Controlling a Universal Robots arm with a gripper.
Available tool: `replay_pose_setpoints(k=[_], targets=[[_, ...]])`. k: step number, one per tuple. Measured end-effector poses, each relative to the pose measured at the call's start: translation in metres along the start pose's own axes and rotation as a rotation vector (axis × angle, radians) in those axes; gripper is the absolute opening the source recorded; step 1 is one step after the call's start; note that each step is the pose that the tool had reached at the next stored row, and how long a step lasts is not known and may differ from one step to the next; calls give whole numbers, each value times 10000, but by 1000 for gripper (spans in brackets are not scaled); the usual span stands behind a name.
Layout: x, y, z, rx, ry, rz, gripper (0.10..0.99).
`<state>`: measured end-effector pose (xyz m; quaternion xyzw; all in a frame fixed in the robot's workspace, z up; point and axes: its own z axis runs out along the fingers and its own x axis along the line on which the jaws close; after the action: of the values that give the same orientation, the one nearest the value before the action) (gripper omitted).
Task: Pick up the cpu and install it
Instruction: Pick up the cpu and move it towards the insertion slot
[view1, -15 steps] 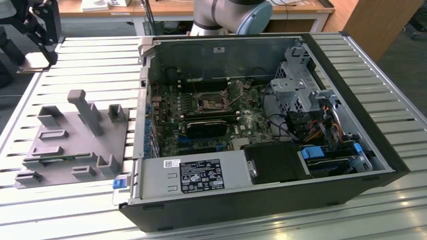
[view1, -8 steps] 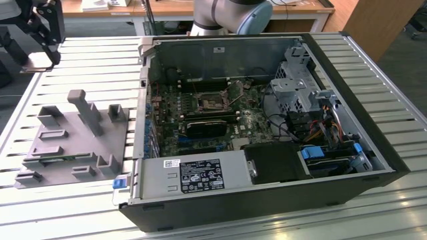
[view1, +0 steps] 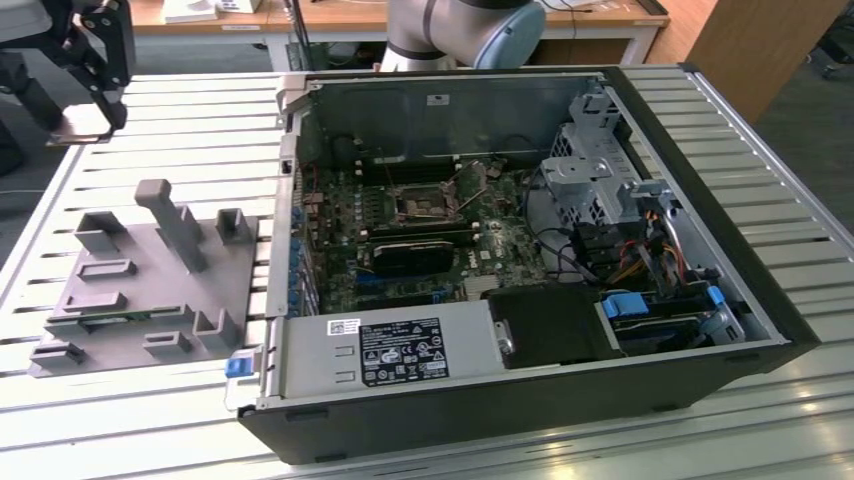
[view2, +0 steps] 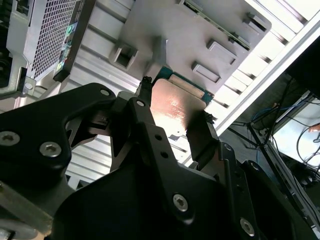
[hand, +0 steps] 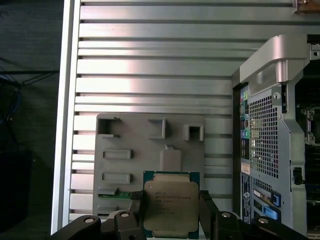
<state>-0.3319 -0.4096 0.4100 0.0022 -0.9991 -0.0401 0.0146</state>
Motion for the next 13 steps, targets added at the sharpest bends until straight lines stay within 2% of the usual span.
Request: replay_pose_setpoints(k=[13], targets=[[-60,0,-2,0,1,0,533]])
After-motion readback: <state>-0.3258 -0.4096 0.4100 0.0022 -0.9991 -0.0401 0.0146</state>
